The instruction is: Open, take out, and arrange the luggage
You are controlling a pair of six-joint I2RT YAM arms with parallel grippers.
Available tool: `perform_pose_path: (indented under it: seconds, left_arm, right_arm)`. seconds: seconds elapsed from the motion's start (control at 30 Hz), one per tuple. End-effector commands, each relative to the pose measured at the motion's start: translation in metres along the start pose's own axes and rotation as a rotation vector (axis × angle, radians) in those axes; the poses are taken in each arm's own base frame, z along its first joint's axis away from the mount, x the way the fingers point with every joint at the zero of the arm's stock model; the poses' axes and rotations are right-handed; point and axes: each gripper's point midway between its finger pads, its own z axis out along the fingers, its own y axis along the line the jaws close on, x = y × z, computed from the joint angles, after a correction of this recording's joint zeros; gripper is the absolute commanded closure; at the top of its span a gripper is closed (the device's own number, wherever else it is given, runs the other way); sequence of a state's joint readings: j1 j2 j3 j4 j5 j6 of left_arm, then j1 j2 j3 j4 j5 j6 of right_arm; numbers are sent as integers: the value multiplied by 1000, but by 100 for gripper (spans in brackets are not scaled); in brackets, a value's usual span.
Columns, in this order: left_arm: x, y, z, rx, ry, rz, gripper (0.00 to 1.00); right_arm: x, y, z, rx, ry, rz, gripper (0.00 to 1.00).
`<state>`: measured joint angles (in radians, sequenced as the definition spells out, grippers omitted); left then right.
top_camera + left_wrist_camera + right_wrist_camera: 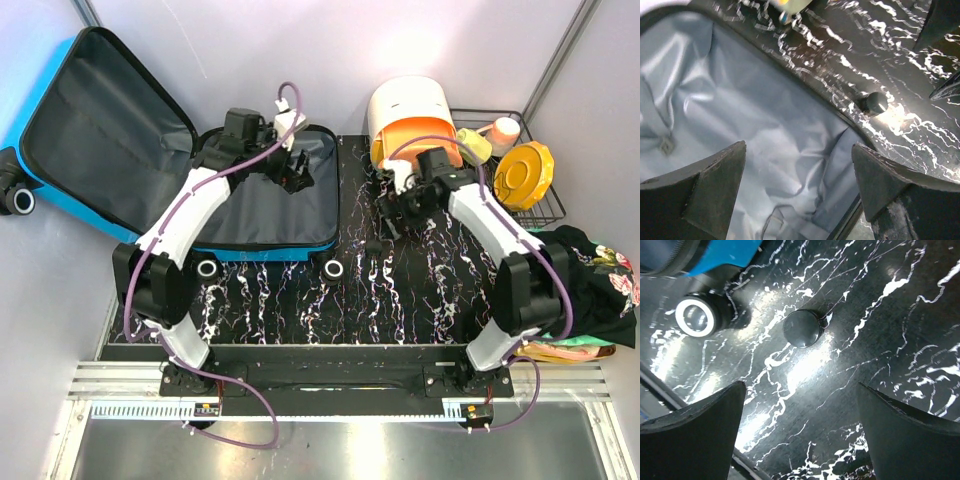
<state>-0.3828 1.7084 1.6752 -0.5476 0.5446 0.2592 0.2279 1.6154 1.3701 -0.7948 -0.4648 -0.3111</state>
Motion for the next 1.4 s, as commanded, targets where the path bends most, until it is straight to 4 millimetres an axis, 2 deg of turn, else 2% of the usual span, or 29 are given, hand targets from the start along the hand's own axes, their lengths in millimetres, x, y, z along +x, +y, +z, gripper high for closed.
perform_pose_path:
  seconds: [0.0,0.07,0.3,0.57,0.63,0.73,0.77,0.83,0.87,0.97,1.03,1.07,1.1,1.13,1.2,1.23,1.3,1.33,1.37]
  left_arm:
    - [5,11,-8,9,-30,-120,10]
    - [6,19,-13,-14,-40,-132,10]
    - [19,24,-15,-36,-27,-154,10]
    - [29,29,-16,-49,-17,-173,10]
    - [31,30,-16,-52,-13,-177,10]
    - [33,34,-15,-66,-6,-182,11]
    - [33,34,-15,-69,-6,-180,11]
    - [35,38,-15,-84,-4,-191,11]
    - [35,38,-15,-88,-7,-190,11]
    - [37,40,-13,-92,-6,-197,11]
    - [35,40,-12,-88,-11,-200,11]
    - [35,42,-11,-88,-12,-204,12]
    - [34,40,-10,-81,-14,-203,12]
    - [33,41,-9,-79,-17,-202,12]
    - [35,41,-7,-74,-12,-211,12]
    - [35,43,-6,-74,-12,-211,12]
    - [33,43,-5,-72,-16,-216,12]
    - [33,43,-3,-69,-19,-218,12]
    - [33,44,-3,-71,-20,-222,12]
  right_arm:
    - [18,-23,43,108,130,-73,0]
    - [14,-21,56,109,144,-96,0]
    - [34,-10,100,76,215,-142,0]
    - [41,-8,126,88,228,-154,2]
    - [43,-7,131,87,233,-161,5]
    - [46,-7,134,97,241,-160,16]
    - [45,-7,134,102,238,-163,26]
    - [38,-10,126,131,220,-173,37]
    - [35,-11,123,144,212,-178,46]
    - [15,-11,101,185,163,-207,57]
    - [0,-9,79,189,127,-218,61]
    - [-22,-9,62,198,73,-230,62]
    - [-26,-14,50,195,68,-205,64]
    - [-54,-17,30,211,-1,-206,66]
    - [-76,-33,1,225,-56,-150,66]
    - [-110,-37,-25,254,-147,-150,67]
    - [-133,-47,-45,265,-203,-113,67]
    - [-158,-55,-70,305,-280,-113,67]
    - [-166,-63,-72,317,-296,-95,68]
